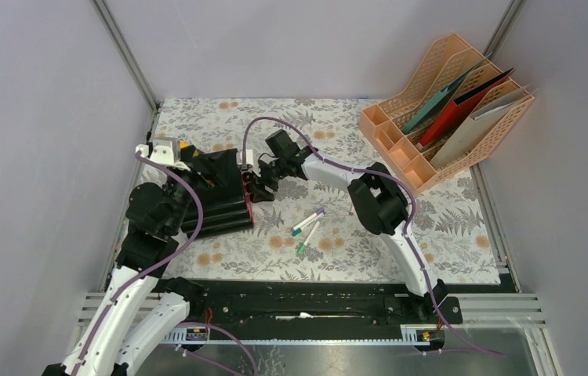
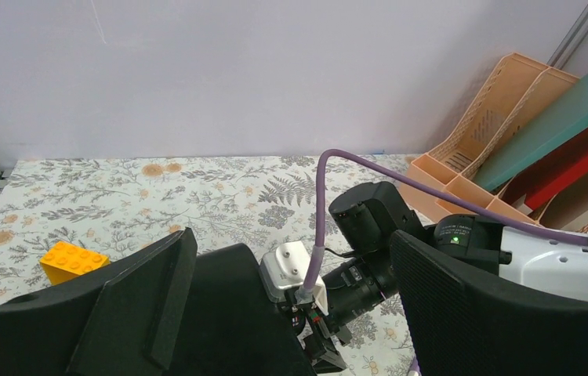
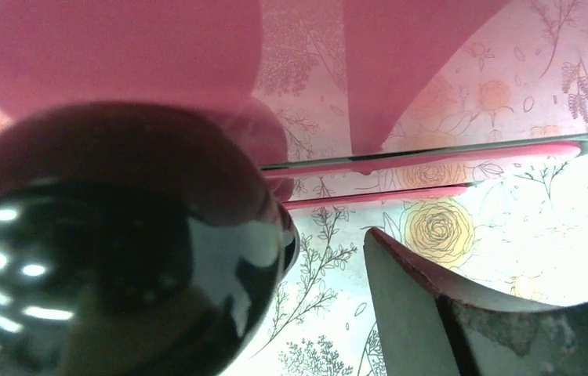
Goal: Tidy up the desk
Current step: Open the drawer in the storage box.
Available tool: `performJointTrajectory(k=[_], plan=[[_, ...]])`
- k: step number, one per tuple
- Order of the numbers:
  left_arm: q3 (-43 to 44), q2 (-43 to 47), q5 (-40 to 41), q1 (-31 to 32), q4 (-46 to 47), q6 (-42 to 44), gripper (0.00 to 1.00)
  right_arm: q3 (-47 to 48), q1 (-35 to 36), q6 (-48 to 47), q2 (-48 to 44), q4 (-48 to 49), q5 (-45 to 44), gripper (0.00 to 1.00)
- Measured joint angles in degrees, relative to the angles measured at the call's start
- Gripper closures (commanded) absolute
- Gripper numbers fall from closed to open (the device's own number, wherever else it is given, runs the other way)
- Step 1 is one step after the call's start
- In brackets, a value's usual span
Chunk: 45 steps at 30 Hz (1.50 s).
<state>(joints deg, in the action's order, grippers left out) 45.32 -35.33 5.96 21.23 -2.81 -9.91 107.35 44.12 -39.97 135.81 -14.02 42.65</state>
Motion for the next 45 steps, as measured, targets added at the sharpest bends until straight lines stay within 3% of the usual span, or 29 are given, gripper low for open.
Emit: performJointTrajectory(k=[5,18,23,35,45], plan=[[0.0,0.1,0.1,-0.1,0.1,0.0,0.01,-0.6,0.0,1.5,0.0,1.6,0.0,0.37],[-0.1,0.1,0.1,-0.2,0.4,0.0,0.01,-3.5,0.0,6.0,-0.1,7.4,1.6,0.38],[-0.1,0.1,0.1,-0.3,0.4,0.0,0.01,-4.2,0.0,6.3,-0.2,8.3,1.9,0.55],[-0.1,0.4,0.0,-0.4,0.7,0.0,0.01,-7.5,-0.1,6.4,-2.1,10.1,0.9,0.75],[-0.1,0.5,-0.1,-0.5,1.1,0.0,0.01,-13.4,-2.6,5.7,-6.0,10.1,0.0,0.76]])
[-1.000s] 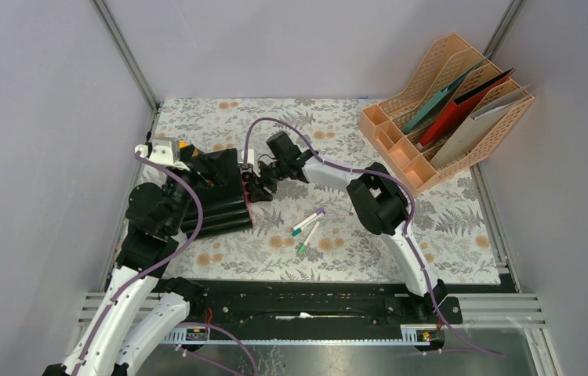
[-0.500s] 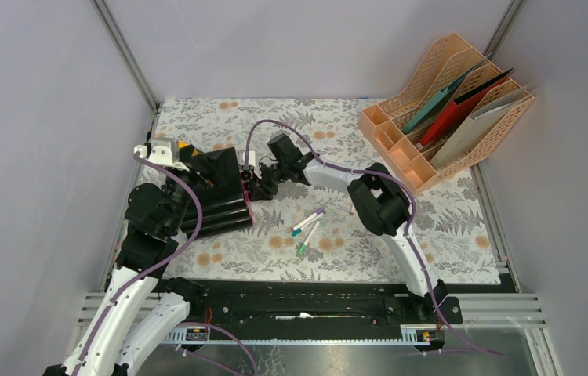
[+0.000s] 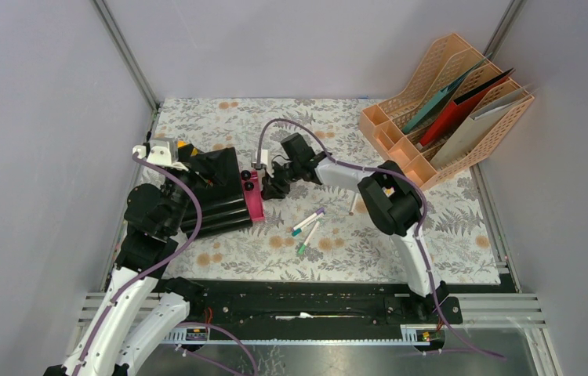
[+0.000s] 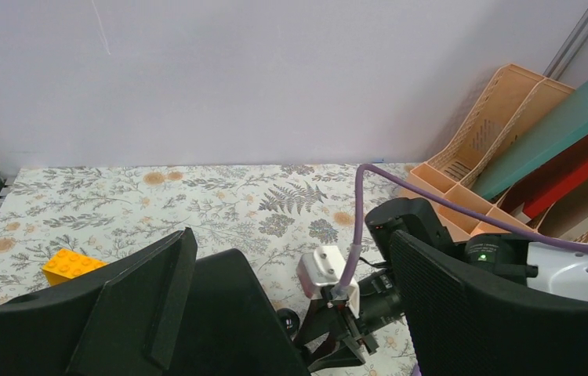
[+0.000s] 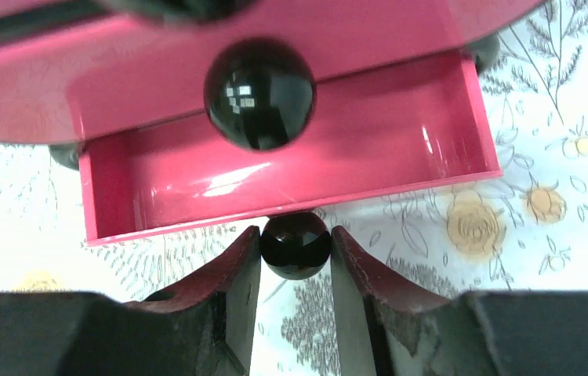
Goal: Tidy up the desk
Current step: Open the drawer in the storage box.
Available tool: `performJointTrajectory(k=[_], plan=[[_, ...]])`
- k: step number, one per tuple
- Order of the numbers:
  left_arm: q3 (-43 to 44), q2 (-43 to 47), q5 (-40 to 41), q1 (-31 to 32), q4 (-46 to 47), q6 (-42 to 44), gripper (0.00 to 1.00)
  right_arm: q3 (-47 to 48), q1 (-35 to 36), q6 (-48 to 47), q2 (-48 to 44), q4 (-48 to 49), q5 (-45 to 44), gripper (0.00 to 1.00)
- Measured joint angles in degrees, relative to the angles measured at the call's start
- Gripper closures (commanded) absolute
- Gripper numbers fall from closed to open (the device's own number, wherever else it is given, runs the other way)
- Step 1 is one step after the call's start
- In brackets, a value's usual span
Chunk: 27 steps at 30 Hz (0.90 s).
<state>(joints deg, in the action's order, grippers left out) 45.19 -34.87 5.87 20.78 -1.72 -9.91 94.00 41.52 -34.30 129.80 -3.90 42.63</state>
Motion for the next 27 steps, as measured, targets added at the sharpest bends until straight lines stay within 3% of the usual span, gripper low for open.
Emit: performJointTrajectory(k=[9,15,18,22,27], plan=[[0.0,-0.1,-0.7,0.0,0.1,0.0,0.01,-7.4,-3.6,-3.7,-5.0,-0.6,-0.7,0.64],[0.0,-0.2,-1.4,-0.1,0.1,0.0,0.01,-9.5,-5.3,-5.4,-6.3,-1.8,-1.3,0.39],[0.0,-0.6,-2.0,-0.1,0.1,0.0,0.01,-10.4,-6.5,-6.4,-7.1,-2.9,-1.6,0.15],[0.0,-1.7,-3.7,-0.1,0.1,0.0,0.01,-12.7,-8.0,-6.9,-9.5,-3.1,-2.7,0.01],[0.0,-3.8,-7.9,-0.1,0.1,0.0,0.01,-15.8,-8.7,-4.6,-16.4,-4.3,-4.5,0.00]])
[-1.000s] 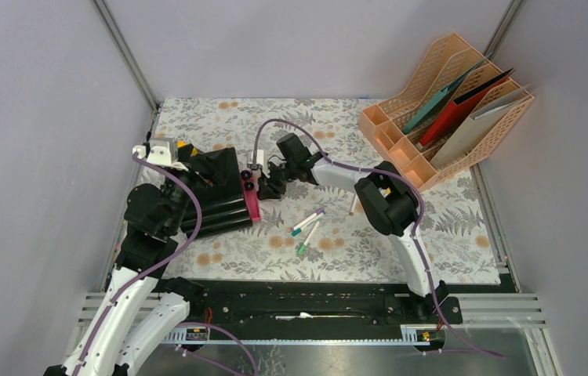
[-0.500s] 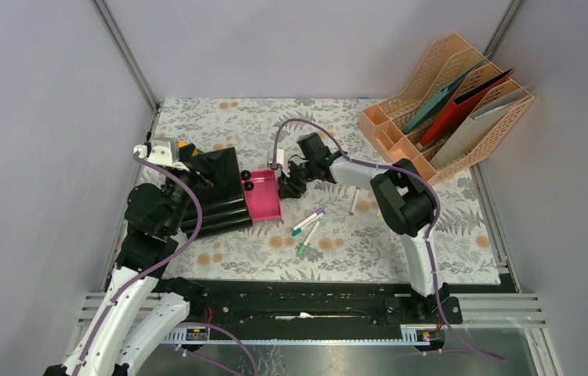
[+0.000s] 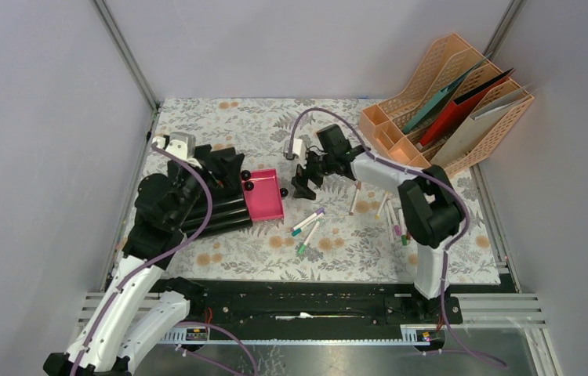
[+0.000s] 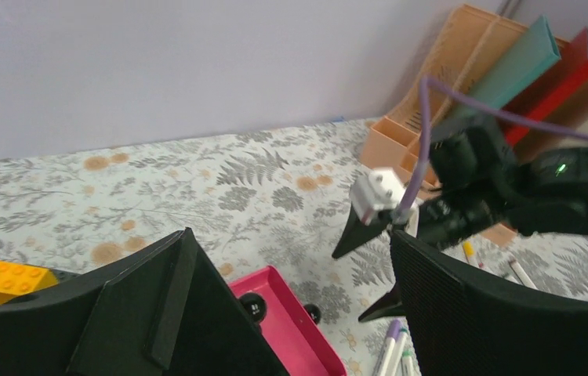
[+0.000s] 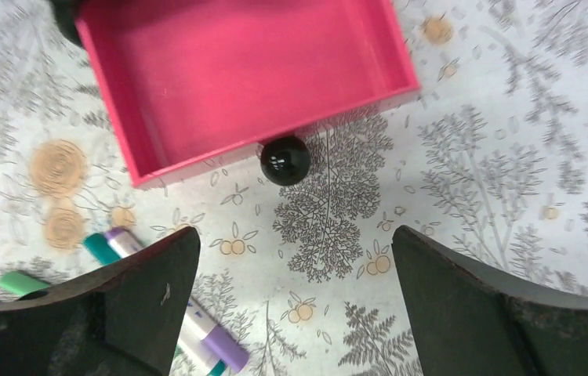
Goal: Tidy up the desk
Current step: Open the drawer in the storage box.
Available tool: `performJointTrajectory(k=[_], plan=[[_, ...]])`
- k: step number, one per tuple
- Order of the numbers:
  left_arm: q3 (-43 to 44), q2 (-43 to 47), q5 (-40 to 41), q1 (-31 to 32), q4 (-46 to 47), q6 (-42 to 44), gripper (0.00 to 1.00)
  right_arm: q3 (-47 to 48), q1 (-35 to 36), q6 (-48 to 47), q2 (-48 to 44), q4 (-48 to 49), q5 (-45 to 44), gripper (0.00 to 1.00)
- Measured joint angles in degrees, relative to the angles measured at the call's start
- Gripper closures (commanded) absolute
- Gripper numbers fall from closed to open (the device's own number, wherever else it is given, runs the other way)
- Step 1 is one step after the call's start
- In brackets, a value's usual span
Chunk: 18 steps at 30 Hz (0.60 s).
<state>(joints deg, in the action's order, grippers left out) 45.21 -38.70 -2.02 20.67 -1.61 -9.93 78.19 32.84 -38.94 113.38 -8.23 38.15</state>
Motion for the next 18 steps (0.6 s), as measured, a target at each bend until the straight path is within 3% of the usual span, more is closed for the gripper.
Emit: performJointTrajectory(k=[10,18], plan=[[4.3,-10.2,-12.8,0.0,-6.1,-4.9,0.01,-1.0,-0.5,4.9,-18.2,-14.3,0.9,0.00],[4.1,-13.9,-19.9,0.5,-11.5,-13.4,0.01,-11.8,-5.1,2.9,-34.4,-27.6,3.6,0.00]])
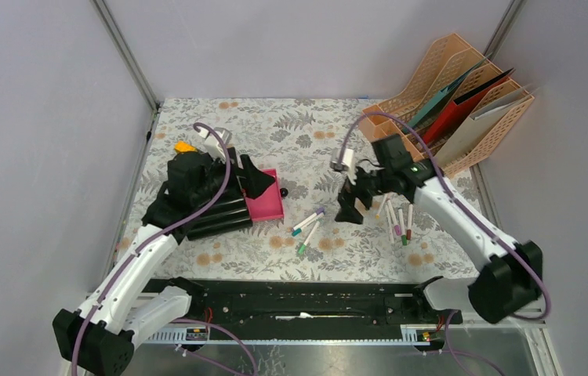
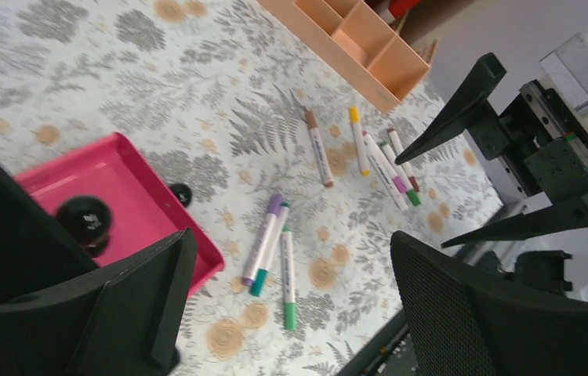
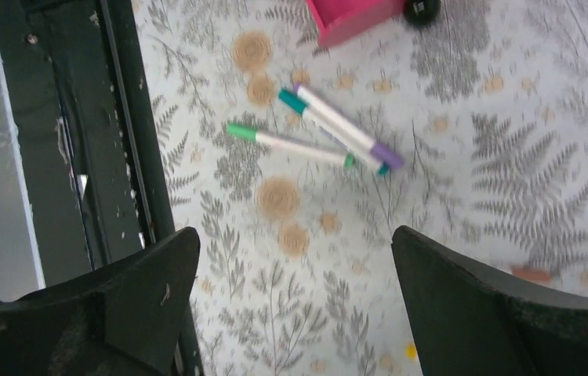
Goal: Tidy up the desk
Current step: Open the drawer in the storage box, then pick up the stationery from the corner of the board.
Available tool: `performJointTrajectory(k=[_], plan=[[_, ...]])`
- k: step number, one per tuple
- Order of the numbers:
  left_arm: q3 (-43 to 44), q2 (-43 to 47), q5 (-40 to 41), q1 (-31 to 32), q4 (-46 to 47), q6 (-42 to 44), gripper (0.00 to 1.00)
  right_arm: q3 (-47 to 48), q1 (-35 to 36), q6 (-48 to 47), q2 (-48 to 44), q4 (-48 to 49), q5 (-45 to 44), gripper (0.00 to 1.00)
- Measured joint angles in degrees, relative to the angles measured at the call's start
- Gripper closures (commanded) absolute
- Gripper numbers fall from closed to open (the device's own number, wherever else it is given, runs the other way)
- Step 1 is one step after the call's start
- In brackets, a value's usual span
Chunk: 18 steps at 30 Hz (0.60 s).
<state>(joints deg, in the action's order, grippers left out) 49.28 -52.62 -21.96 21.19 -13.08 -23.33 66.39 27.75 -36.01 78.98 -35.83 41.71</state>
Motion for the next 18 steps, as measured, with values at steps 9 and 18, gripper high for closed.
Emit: performJointTrajectory(k=[9,18], plan=[[-2.1,-3.9,6.4,17.4,1.1,-3.7,0.01,-9.4,-14.6,-1.2,-15.0,-1.4,1.4,0.00],[-2.1,-15.5,20.9,32.9,4.2,-5.3,0.03,-10.6,-18.8,1.2,-13.6,1.1,-3.6,0.00]])
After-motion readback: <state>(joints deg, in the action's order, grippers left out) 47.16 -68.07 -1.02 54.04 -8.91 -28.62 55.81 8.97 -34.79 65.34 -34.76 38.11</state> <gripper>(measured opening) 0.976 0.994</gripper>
